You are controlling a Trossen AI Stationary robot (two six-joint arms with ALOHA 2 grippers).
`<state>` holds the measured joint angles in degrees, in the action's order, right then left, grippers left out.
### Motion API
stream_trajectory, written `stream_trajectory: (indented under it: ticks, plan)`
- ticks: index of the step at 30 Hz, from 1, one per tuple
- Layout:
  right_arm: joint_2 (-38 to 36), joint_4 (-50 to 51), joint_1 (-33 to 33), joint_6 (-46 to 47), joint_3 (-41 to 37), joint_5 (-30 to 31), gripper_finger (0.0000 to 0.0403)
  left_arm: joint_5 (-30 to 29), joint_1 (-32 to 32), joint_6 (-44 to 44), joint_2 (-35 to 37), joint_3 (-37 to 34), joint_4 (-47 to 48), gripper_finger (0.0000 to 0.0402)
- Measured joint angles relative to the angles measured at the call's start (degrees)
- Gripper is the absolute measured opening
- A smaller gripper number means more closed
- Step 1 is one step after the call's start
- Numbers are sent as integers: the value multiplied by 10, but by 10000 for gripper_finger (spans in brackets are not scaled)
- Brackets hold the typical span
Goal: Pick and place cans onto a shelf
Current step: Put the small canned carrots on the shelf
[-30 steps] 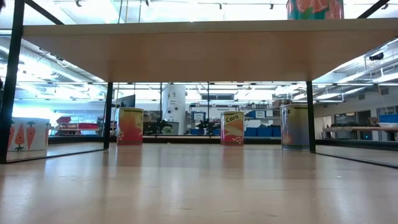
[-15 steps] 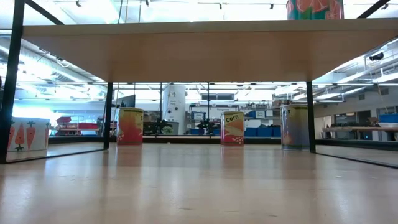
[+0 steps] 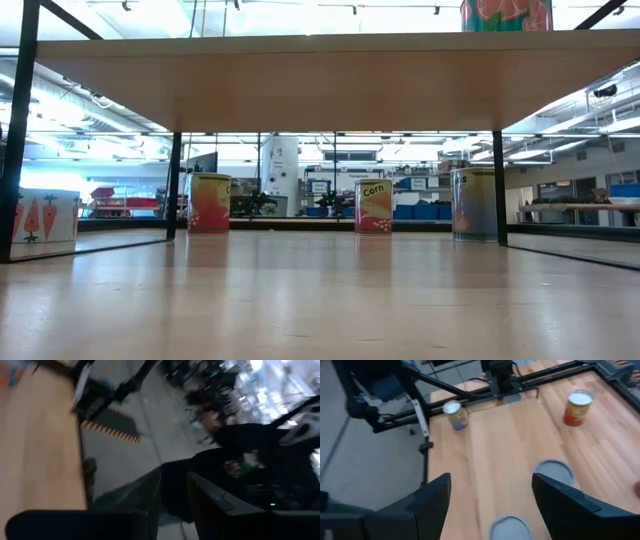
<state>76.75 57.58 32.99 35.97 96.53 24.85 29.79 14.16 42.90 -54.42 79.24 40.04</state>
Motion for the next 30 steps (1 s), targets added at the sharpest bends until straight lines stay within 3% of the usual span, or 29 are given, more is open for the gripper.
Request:
stream_trajectory:
  ticks: [2, 6, 10, 15, 21, 30]
  plan:
    - [0, -13, 0, 0, 0, -13, 284, 6, 3, -21, -6, 0, 67, 98]
    - [0, -46, 0, -1, 0, -24, 286, 0, 4, -31, -2, -1, 313, 98]
    - [0, -77, 0, -1, 0, -24, 285, -131, 17, -27, 14, -1, 502, 98]
    - [0, -109, 0, -21, 0, -25, 286, -201, 19, 6, 36, -21, 453, 98]
    - [1, -126, 0, -87, 0, -23, 286, -250, 19, 20, 31, -70, 501, 118]
    - [2, -125, -15, -142, 0, -20, 286, -278, 7, 24, 31, -250, 455, 253]
